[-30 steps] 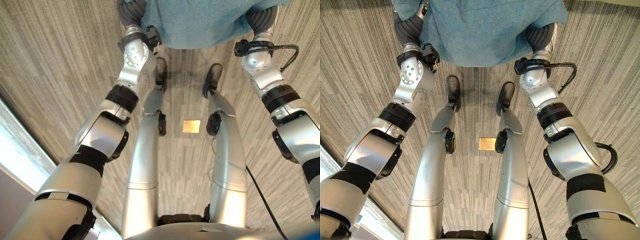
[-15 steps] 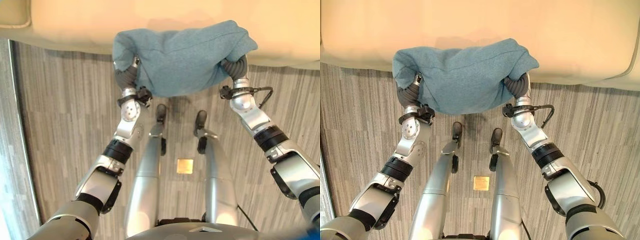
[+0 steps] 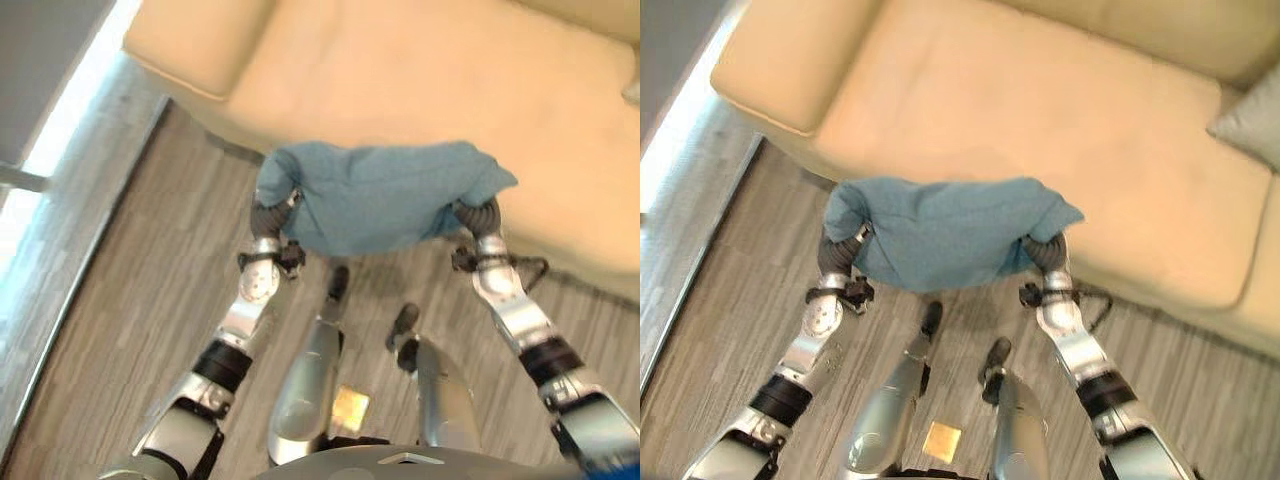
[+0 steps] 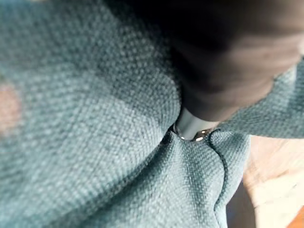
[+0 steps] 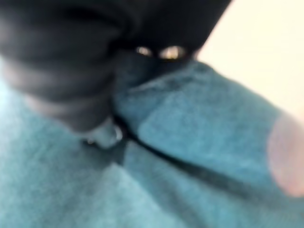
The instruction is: Pick up all the scattered cushions and arrange them neatly on the sofa.
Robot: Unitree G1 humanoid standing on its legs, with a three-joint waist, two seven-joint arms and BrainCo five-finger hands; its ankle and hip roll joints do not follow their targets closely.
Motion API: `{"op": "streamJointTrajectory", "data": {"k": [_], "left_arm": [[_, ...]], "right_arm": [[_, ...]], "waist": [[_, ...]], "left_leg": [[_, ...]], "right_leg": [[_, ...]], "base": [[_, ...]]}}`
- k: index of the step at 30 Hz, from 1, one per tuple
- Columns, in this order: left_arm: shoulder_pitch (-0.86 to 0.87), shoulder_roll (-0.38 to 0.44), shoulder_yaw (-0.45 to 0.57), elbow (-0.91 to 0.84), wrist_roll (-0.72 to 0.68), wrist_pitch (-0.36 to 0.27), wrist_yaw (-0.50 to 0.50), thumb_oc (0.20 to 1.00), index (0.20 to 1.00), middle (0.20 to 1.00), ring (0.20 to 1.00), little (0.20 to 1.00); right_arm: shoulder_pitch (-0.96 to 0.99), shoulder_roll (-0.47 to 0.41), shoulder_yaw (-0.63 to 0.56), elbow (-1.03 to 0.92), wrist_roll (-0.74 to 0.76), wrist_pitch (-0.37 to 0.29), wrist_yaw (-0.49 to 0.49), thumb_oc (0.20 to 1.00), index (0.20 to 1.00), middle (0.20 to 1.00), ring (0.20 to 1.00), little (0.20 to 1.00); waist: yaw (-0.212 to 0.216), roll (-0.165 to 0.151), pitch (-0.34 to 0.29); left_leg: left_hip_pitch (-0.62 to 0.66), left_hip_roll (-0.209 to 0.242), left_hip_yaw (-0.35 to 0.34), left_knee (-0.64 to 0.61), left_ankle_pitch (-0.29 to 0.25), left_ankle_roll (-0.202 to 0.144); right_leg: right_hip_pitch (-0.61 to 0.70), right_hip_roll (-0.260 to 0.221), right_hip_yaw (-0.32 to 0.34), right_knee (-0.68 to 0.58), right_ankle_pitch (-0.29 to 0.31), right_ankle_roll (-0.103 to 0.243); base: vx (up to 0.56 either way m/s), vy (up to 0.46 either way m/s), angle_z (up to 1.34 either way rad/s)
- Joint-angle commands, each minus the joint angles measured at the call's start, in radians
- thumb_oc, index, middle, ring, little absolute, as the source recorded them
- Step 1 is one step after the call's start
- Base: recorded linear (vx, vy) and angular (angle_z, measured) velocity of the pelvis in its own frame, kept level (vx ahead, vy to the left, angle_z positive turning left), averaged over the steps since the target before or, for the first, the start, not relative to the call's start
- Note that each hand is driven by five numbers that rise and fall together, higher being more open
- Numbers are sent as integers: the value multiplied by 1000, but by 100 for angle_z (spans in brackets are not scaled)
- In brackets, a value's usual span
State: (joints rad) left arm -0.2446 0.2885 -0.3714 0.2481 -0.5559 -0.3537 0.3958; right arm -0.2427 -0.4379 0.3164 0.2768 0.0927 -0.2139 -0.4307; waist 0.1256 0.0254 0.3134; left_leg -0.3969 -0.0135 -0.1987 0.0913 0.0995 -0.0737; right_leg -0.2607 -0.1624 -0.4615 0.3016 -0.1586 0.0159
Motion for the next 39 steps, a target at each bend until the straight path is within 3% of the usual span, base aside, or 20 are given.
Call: {"op": "streamJointTrajectory", "data": {"k": [1, 7, 8, 9, 12, 13, 14, 17, 18, 19, 22, 25, 28, 30, 31, 34, 35, 38, 39], "left_arm": [[-67, -8, -80, -87, 83, -35, -114, 200, 200, 200, 200, 200], [13, 22, -59, -103, 90, -1, -133, 200, 200, 200, 200, 200], [37, 38, -48, -116, 90, 6, -137, 200, 200, 200, 200, 200], [45, 45, -45, -120, 94, 8, -138, 200, 200, 200, 200, 200], [41, 47, -48, -117, 108, 12, -138, 200, 200, 200, 200, 200], [19, 38, -56, -116, 124, 14, -134, 200, 200, 200, 200, 200], [5, 32, -63, -114, 137, 15, -132, 200, 200, 200, 200, 200], [-20, 28, -67, -108, 152, 19, -129, 200, 200, 200, 200, 200], [-20, 28, -66, -108, 152, 19, -129, 200, 200, 200, 200, 200], [-32, 30, -58, -109, 164, 19, -126, 200, 200, 200, 200, 200], [-36, 13, -65, -98, 171, 19, -134, 200, 200, 200, 200, 200], [-27, -6, -67, -85, 162, 24, -132, 200, 200, 200, 200, 200], [-20, -17, -76, -83, 157, 29, -140, 200, 200, 200, 200, 200], [-19, -26, -80, -76, 147, 35, -140, 200, 200, 200, 200, 200], [-19, -26, -81, -77, 143, 41, -142, 200, 200, 200, 200, 200], [-24, -27, -81, -80, 144, 51, -143, 200, 200, 200, 200, 200], [-25, -26, -83, -82, 144, 51, -144, 200, 200, 200, 200, 200], [-36, -23, -85, -84, 142, 52, -133, 200, 200, 200, 200, 200], [-37, -23, -85, -84, 142, 52, -133, 200, 200, 200, 200, 200]], "right_arm": [[-51, 26, 1, -103, -39, -86, 46, 200, 200, 200, 200, 200], [-35, 45, -25, -98, -43, -74, 63, 200, 200, 200, 200, 200], [-42, 52, -29, -104, -42, -67, 69, 200, 200, 200, 200, 200], [-50, 56, -25, -105, -44, -67, 74, 200, 200, 200, 200, 200], [-52, 64, -28, -111, -41, -68, 80, 200, 200, 200, 200, 200], [-56, 58, -32, -121, -38, -72, 85, 200, 200, 200, 200, 200], [-63, 54, -31, -112, -38, -72, 84, 200, 200, 200, 200, 200], [-78, 47, -34, -94, -17, -68, 87, 200, 200, 200, 200, 200], [-78, 46, -34, -93, -17, -68, 87, 200, 200, 200, 200, 200], [-82, 44, -42, -78, -8, -67, 90, 200, 200, 200, 200, 200], [-47, 31, -68, -95, 0, -74, 93, 200, 200, 200, 200, 200], [-1, 13, -90, -105, 10, -72, 96, 200, 200, 200, 200, 200], [41, -1, -110, -131, 21, -76, 100, 200, 200, 200, 200, 200], [39, -5, -111, -128, 28, -78, 93, 200, 200, 200, 200, 200], [40, -8, -114, -134, 29, -75, 89, 200, 200, 200, 200, 200], [34, -9, -113, -142, 26, -73, 89, 200, 200, 200, 200, 200], [31, -10, -115, -140, 24, -73, 88, 200, 200, 200, 200, 200], [8, -13, -112, -121, 17, -67, 77, 200, 200, 200, 200, 200], [7, -13, -112, -120, 17, -68, 77, 200, 200, 200, 200, 200]], "waist": [[-36, -57, -80], [-25, -87, -129], [-35, -82, -131], [-43, -74, -127], [-56, -57, -125], [-84, -50, -123], [-97, -55, -124], [-121, -74, -133], [-123, -70, -131], [-135, -77, -135], [-151, -88, -162], [-165, -77, -193], [-192, -84, -195], [-190, -96, -183], [-181, -105, -177], [-161, -123, -171], [-150, -125, -167], [-122, -107, -160], [-121, -109, -158]], "left_leg": [[21, -53, 61, 73, -135, 3], [120, -71, 93, 80, -208, 60], [164, -77, 109, 79, -224, 88], [192, -72, 115, 70, -227, 98], [244, -57, 116, 48, -229, 107], [296, -55, 93, 25, -234, 101], [319, -65, 77, 12, -237, 99], [382, -95, 32, -16, -251, 97], [387, -91, 30, -19, -254, 96], [431, -102, -3, -25, -268, 93], [471, -115, -34, -9, -281, 87], [487, -77, -22, 54, -267, 33], [396, -38, 48, 291, -181, -35], [319, -21, 99, 424, -148, -35], [259, -13, 124, 473, -165, -15], [174, -16, 143, 382, -259, 41], [177, -18, 141, 327, -272, 44], [124, -4, 93, 123, -156, 14], [129, -4, 95, 118, -155, 14]], "right_leg": [[120, -24, 10, -185, 44, 63], [173, -75, 50, -155, 111, 116], [151, -112, 100, -41, 190, 142], [128, -112, 134, 26, 216, 146], [83, -73, 181, 102, 180, 130], [19, 20, 239, 91, 101, 104], [0, 60, 262, 36, 88, 105], [-52, 92, 253, -135, 142, 112], [-46, 96, 250, -140, 142, 111], [-71, 109, 240, -187, 165, 126], [-6, 129, 285, -230, 176, 97], [56, 152, 284, -220, 160, 73], [127, 152, 289, -232, 133, 42], [164, 154, 300, -244, 117, 16], [174, 150, 313, -242, 107, 11], [195, 140, 349, -239, 88, 15], [205, 140, 361, -238, 79, 19], [250, 165, 389, -241, 48, 21], [253, 164, 390, -240, 47, 21]], "base": [[343, 116, 24], [223, 204, -1], [155, 325, -39], [218, 400, -39], [177, 183, -40], [275, 79, -20], [361, 90, -3], [268, -5, 40], [326, -29, 35], [333, -43, 38], [338, -59, 63], [300, -130, 90], [211, -112, 59], [107, -96, 22], [112, -90, -5], [146, -20, -26], [192, 39, -44], [171, 72, -36], [116, 50, -29]]}}
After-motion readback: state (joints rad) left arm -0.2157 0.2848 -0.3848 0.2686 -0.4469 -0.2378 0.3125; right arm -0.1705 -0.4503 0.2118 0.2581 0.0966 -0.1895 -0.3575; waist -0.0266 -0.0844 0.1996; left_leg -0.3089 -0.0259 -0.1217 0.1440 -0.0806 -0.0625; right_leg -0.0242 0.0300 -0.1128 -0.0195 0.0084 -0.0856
